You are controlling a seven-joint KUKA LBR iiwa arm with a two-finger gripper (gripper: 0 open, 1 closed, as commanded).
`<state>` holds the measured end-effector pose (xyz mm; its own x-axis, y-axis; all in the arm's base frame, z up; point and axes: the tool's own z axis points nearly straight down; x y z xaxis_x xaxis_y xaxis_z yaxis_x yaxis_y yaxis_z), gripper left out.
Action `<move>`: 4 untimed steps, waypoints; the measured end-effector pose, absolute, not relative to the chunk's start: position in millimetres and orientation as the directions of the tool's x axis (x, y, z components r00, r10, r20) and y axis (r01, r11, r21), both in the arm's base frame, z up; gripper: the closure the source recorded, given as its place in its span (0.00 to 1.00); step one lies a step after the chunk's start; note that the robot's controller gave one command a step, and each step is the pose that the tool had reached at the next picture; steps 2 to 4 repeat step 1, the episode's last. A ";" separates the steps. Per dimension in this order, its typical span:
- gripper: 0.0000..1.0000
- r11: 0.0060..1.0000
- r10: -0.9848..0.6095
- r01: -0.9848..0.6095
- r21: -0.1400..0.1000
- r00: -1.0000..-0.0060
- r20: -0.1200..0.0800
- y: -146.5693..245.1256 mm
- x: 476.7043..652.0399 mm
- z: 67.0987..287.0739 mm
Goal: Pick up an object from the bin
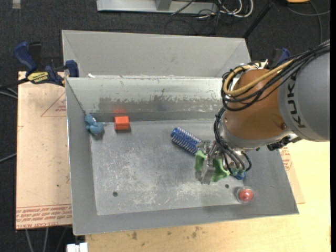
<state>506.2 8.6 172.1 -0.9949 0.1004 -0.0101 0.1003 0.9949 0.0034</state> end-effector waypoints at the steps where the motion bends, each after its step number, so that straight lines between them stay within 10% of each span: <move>1: 1.00 0.993 0.118 0.118 0.000 -0.993 -0.013 -24.8 562.1 225.0; 4: 1.00 0.993 0.118 0.118 0.000 -0.993 -0.013 -24.8 562.1 225.0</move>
Offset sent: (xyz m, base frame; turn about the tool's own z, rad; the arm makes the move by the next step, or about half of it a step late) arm 0.0518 -0.0318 0.0494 0.0138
